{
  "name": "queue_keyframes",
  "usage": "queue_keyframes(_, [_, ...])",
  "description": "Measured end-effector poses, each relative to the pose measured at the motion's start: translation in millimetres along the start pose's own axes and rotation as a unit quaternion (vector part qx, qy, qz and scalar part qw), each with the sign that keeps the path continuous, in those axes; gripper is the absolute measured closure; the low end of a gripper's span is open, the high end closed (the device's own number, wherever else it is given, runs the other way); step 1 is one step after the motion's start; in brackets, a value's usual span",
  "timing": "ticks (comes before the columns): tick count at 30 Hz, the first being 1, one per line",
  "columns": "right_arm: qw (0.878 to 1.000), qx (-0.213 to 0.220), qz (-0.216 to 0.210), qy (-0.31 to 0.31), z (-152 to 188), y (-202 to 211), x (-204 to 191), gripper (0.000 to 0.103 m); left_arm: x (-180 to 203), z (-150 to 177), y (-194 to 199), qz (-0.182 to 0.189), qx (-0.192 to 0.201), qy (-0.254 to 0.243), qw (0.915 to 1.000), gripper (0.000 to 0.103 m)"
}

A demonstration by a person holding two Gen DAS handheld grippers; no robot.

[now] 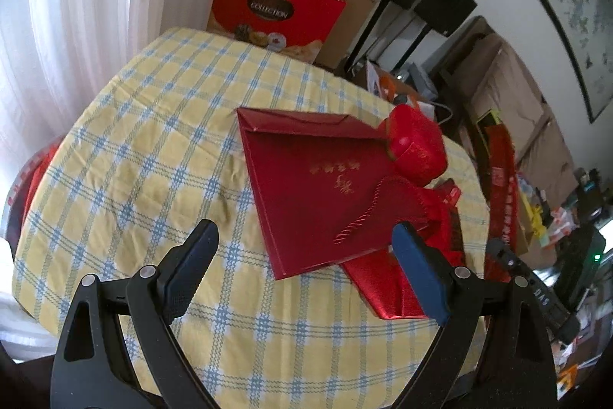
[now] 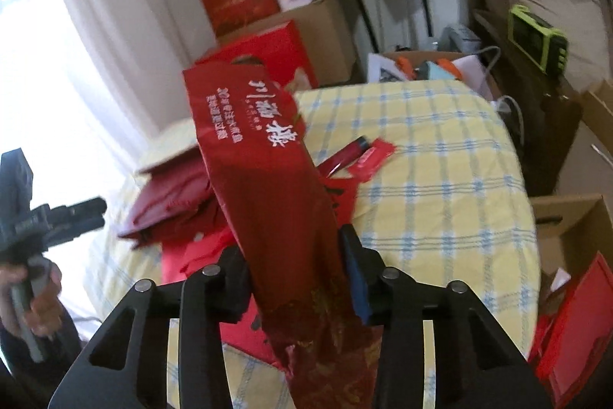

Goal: Organize objects
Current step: 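Grasp the long red printed bag with the right gripper while the left gripper grasps the red lidded box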

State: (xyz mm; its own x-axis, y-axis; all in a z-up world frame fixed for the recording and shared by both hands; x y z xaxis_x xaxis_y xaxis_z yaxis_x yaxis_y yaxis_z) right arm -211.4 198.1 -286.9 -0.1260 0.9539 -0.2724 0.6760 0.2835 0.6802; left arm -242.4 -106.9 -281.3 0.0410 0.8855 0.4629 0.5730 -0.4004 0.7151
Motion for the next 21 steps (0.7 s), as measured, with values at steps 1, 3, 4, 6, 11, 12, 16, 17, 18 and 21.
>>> queue_keyframes(1, [1.000, 0.008, 0.001, -0.010, -2.0, 6.5, 3.6, 0.063, 2.6, -0.7, 2.8, 0.001, 0.002, -0.003, 1.0000, 0.012])
queue_keyframes(3, [0.999, 0.024, 0.000, -0.031, -6.2, 20.6, 10.6, 0.065, 6.7, -1.8, 7.2, 0.000, 0.007, -0.007, 1.0000, 0.012])
queue_keyframes(4, [0.999, 0.030, 0.000, -0.036, -7.9, 25.3, 12.9, 0.066, 8.2, -2.4, 8.5, 0.000, 0.007, -0.008, 0.9999, 0.012])
queue_keyframes(6, [0.998, 0.044, 0.002, -0.048, -11.2, 38.7, 18.9, 0.067, 12.1, -2.7, 10.5, 0.000, 0.008, -0.011, 0.9999, 0.012])
queue_keyframes(11, [0.995, 0.061, 0.003, -0.075, -12.9, 66.0, 34.8, 0.067, 27.0, -3.7, 16.1, 0.003, 0.005, -0.015, 0.9999, 0.012])
queue_keyframes(12, [0.994, 0.063, -0.003, -0.084, -12.0, 70.8, 38.5, 0.067, 30.9, -5.3, 18.1, 0.006, 0.004, -0.009, 0.9999, 0.012])
queue_keyframes(16, [0.990, 0.071, -0.015, -0.118, -9.4, 87.6, 53.5, 0.067, 61.1, -14.6, 28.0, 0.021, 0.012, -0.023, 0.9995, 0.011])
queue_keyframes(17, [0.990, 0.072, -0.011, -0.122, -9.0, 91.3, 56.6, 0.067, 68.4, -16.5, 28.4, 0.018, 0.013, -0.030, 0.9993, 0.011])
queue_keyframes(18, [0.989, 0.073, -0.012, -0.127, -8.8, 93.9, 59.3, 0.067, 78.3, -20.2, 29.1, 0.013, 0.020, -0.038, 0.9990, 0.011])
queue_keyframes(21, [0.984, 0.070, -0.041, -0.160, -2.0, 100.7, 69.0, 0.067, 103.4, -37.1, 30.1, 0.003, 0.056, -0.060, 0.9966, 0.010])
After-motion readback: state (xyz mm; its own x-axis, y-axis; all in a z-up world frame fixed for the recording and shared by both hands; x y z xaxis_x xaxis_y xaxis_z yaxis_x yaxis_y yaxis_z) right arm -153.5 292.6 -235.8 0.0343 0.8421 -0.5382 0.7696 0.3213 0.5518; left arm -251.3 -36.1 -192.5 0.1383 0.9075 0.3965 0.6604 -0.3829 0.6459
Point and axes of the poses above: each gripper's, at about its wrist camera, not at the fingertips, and y roughly against the way its jaws point, x to its right, z to its underside, the point moved 5 cm from there along -y, roughly the way its jaws point, and after that the axes turned 5 degrees about z, right-handed, at the moved point
